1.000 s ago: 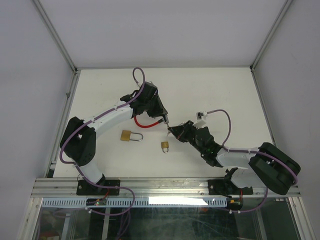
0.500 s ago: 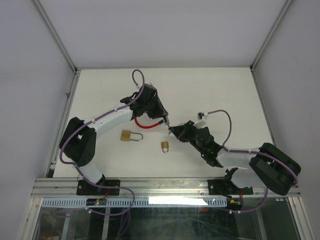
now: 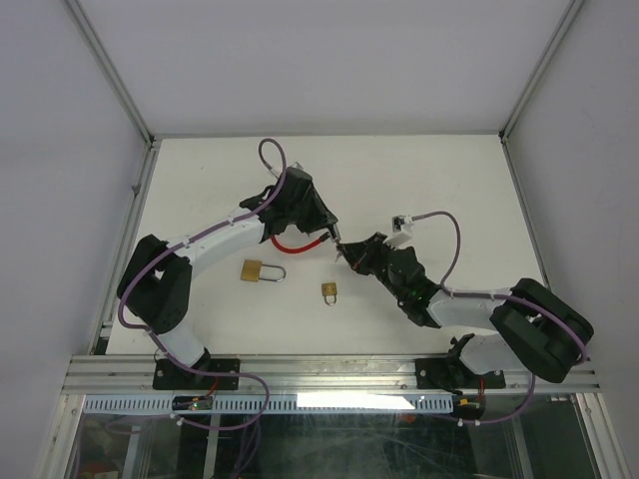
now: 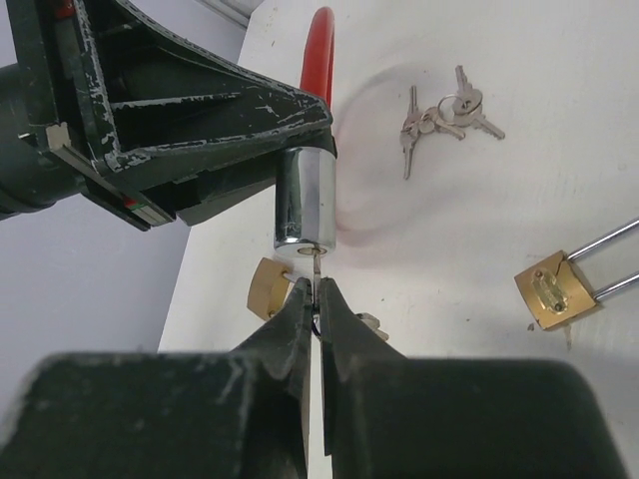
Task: Unlock with the key
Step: Unlock the lock.
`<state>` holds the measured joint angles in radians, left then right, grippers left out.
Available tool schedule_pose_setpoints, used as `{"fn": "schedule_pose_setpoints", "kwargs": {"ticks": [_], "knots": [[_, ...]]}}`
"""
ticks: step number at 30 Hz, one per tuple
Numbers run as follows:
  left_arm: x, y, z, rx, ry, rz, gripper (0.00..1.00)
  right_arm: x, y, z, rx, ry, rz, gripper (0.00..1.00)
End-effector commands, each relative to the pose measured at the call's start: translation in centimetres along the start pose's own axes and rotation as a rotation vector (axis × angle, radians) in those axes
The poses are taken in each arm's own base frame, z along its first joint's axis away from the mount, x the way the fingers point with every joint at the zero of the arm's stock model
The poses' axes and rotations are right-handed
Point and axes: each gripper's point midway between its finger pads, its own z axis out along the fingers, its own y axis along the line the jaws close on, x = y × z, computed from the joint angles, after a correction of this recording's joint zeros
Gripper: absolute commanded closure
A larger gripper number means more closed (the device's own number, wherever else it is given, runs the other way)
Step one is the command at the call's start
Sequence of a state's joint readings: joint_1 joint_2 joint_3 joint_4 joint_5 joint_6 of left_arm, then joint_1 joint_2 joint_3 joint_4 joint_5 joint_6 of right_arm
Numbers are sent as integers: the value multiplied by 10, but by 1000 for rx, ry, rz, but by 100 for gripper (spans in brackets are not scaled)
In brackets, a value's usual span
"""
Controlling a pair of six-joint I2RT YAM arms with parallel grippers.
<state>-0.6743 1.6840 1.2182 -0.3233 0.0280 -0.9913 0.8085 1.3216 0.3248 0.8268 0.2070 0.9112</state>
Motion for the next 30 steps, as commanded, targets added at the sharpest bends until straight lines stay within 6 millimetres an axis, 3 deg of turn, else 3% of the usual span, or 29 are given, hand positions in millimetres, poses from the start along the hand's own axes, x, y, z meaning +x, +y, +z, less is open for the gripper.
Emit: {"fn": "schedule_pose_setpoints", "kwargs": {"ticks": [1,8,12,16,24,30], "knots": [[31,-61,-35,206,103,-29,100,-73,63,14,-175,-277,-29,100],[36,-96,-60,344,107,-37,100,-104,87,13,-233,-374,-123,100],[30,-97,-74,416,43,-10,100,-109,88,9,-255,-338,-44,100],[22,-105,-103,562,-51,-10,100,-109,90,0,-301,-295,27,100],[35,-95,-129,724,-80,12,100,-100,101,-7,-370,-168,144,100],[42,-82,-120,700,-65,1,100,-84,106,-7,-404,-90,44,100]]}}
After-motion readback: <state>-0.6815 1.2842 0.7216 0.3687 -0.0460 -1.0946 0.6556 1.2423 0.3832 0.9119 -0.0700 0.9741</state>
